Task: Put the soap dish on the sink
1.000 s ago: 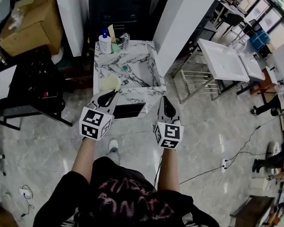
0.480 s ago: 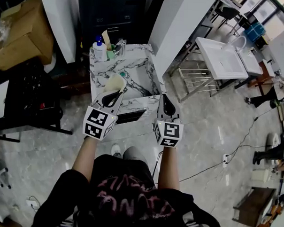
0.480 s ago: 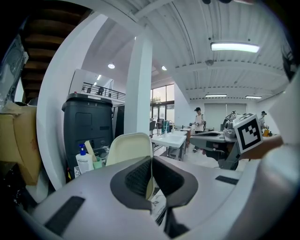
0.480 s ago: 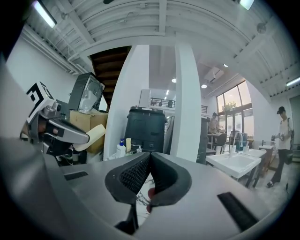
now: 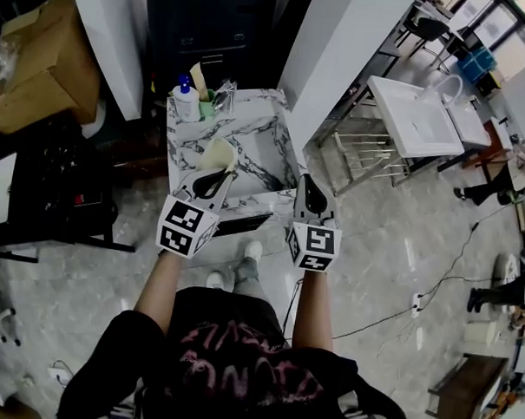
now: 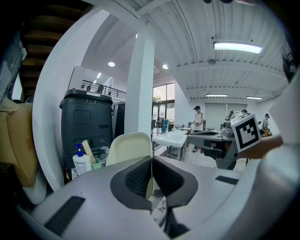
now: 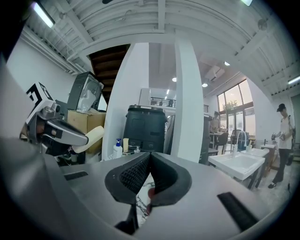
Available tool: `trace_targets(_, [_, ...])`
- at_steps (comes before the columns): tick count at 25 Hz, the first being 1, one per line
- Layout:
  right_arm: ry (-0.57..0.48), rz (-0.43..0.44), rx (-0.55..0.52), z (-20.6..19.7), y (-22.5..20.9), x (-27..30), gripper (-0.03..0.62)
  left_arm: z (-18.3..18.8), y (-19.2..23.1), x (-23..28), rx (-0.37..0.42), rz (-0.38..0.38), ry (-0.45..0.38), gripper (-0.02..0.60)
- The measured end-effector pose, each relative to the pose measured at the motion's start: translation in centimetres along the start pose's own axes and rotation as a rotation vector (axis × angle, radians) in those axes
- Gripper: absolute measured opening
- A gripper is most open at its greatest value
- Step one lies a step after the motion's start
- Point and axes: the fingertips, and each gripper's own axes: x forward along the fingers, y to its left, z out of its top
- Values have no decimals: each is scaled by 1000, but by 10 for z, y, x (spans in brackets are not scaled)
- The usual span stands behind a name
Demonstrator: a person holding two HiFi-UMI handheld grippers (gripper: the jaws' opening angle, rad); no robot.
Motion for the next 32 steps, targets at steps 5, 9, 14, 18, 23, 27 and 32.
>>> trace_targets(5, [6, 23, 18, -4, -12, 33, 14, 1, 11, 29, 5, 7, 30, 25])
trace_targets(9, [3, 25, 38, -5, -36, 59, 14, 7, 18, 55, 12, 16, 44, 25])
trace_targets(14, [18, 37, 52, -12, -65, 94, 14, 13, 32, 95, -2, 36, 57, 25])
trace_targets(18, [25, 56, 73, -18, -89, 118, 14, 15, 35, 130, -10, 49, 72, 25])
trace_targets(23, [31, 88, 100, -26, -117, 145, 14, 21, 31, 165, 5, 56, 101, 25])
trace_targets(27, [34, 118, 106, -29, -130, 165, 14, 22, 35, 187, -3, 81, 120, 25])
trace_targets(32, [36, 152, 110, -31, -141, 184, 14, 27, 43, 210, 2, 107, 126, 25])
